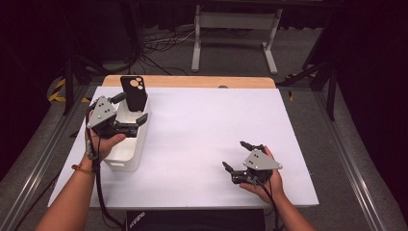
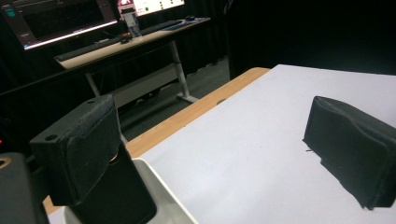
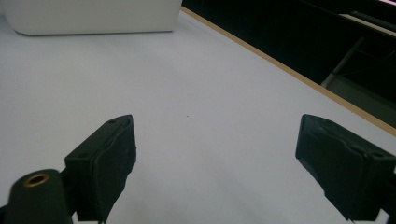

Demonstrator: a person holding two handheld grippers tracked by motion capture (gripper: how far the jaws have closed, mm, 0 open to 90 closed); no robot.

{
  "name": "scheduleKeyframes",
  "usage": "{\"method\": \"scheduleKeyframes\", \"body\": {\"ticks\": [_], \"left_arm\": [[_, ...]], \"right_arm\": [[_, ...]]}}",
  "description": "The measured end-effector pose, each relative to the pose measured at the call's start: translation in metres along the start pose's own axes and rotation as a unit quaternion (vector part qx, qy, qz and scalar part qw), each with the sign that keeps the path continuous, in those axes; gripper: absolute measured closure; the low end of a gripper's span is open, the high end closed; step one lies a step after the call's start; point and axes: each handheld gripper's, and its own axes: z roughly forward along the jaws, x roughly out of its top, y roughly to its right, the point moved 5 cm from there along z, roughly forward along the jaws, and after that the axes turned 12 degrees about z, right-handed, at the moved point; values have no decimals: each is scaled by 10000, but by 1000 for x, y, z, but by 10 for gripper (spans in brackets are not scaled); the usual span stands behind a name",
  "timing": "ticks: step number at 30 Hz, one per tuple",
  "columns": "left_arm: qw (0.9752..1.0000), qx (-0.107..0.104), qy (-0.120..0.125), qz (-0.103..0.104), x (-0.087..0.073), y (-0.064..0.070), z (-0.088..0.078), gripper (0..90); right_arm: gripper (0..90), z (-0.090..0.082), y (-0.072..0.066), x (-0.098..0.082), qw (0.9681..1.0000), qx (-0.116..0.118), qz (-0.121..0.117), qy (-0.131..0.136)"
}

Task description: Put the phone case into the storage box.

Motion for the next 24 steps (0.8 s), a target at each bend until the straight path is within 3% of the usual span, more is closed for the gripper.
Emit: {"method": "scheduleKeyframes", "body": {"ticks": [15, 24], "left_arm": [[9997, -117, 175, 101, 5, 18, -5, 55], [9994, -250, 154, 196, 5, 31, -6, 58]], "right_arm": [[132, -4, 0, 3, 10000, 23, -3, 57], [133, -5, -2, 4, 10000, 20, -42, 73]]}}
